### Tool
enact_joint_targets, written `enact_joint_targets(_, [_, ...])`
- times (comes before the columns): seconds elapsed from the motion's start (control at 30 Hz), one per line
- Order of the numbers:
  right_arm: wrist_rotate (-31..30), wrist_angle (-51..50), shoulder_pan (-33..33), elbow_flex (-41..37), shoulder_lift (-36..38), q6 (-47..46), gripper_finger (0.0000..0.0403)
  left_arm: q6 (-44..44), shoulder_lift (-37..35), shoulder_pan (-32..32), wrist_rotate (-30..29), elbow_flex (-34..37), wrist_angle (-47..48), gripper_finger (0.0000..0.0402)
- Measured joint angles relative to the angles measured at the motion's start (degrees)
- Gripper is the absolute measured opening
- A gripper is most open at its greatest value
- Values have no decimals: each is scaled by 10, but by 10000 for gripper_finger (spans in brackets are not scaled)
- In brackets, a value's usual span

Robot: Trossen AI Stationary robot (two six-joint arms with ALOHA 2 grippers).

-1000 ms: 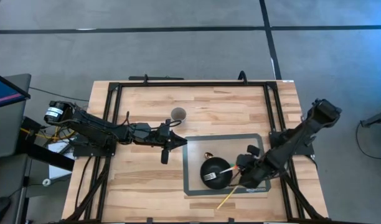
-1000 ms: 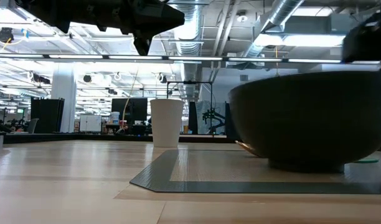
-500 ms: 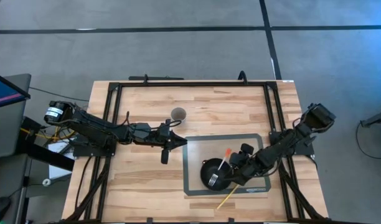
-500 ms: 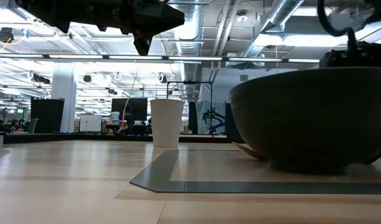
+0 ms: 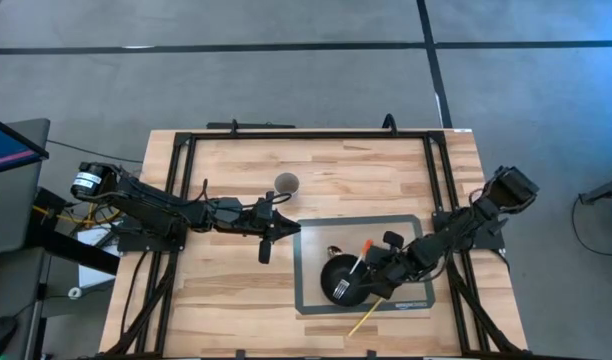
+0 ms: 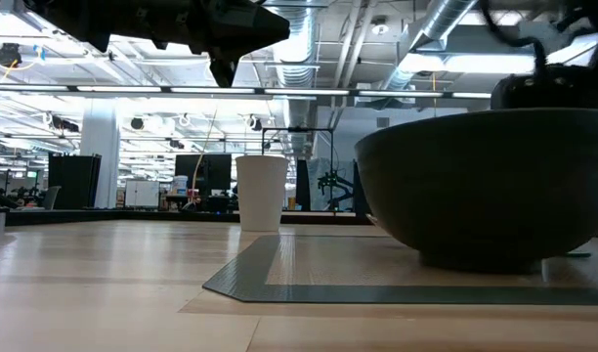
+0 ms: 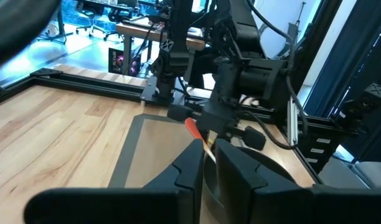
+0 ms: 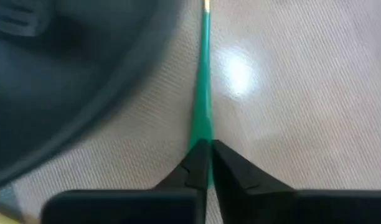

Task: Pick & Place Utensil
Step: Put the green spoon into the black bowl

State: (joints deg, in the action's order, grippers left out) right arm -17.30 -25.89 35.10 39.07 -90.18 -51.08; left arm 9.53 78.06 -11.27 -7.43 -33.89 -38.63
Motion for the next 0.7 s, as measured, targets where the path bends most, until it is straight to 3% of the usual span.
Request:
enact_joint_targets(0.27, [36,-118,6,-3,77,-73,3,0,0,0,0,0,0,44])
enact_joint_targets(0.47, [30,-48,20,-2,77,-36,18,0,0,0,0,0,0,44])
enact_joint_targets(0.7, [25,-19,19,-2,30,-30,85,2,0,0,1,0,0,44])
